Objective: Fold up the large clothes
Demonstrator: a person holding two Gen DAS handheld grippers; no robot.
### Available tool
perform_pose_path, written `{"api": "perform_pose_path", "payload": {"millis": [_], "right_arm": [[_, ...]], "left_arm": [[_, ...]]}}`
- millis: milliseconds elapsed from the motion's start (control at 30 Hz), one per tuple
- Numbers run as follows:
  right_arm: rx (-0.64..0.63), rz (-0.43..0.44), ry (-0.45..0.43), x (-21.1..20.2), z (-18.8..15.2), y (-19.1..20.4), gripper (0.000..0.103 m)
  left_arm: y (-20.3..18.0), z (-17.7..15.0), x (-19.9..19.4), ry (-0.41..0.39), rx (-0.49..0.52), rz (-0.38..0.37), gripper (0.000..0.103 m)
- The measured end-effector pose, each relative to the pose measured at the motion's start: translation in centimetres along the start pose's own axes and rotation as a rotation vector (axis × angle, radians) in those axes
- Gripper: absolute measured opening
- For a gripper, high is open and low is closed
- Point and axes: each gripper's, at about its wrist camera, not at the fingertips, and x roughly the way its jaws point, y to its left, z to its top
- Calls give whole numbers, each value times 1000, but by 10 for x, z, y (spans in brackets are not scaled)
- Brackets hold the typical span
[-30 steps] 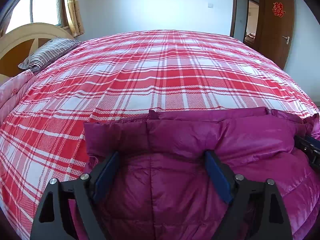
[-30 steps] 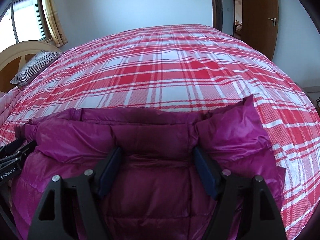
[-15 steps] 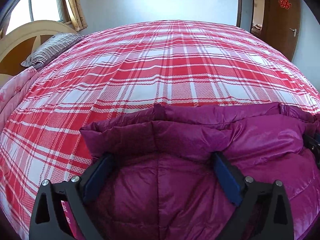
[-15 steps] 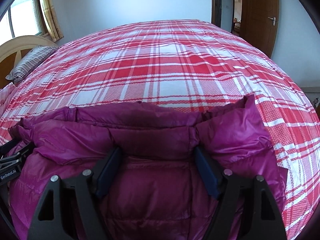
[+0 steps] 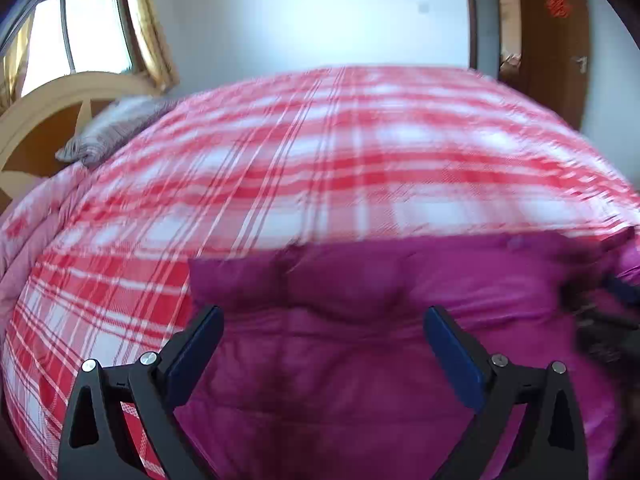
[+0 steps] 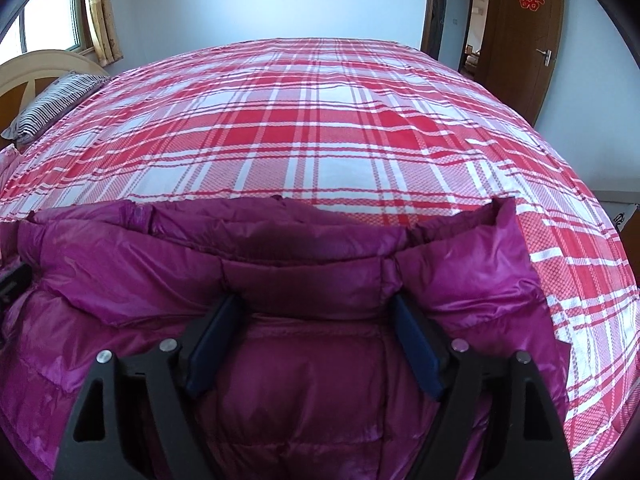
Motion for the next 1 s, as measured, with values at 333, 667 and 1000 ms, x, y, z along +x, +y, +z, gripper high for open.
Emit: {"api": "perform_pose_path", "payload": {"millis": [333, 667, 1000], "right_arm": [[0, 0, -2, 1, 0, 0, 81], [-12, -18, 1, 0, 0, 3, 82], [170, -55, -52, -50, -1, 10, 80]], "left_arm": [[-33, -20, 30, 42, 68, 52, 101], [-38, -24, 39, 59, 86, 68, 102], [-36, -25, 42, 52, 70, 65, 102]]}}
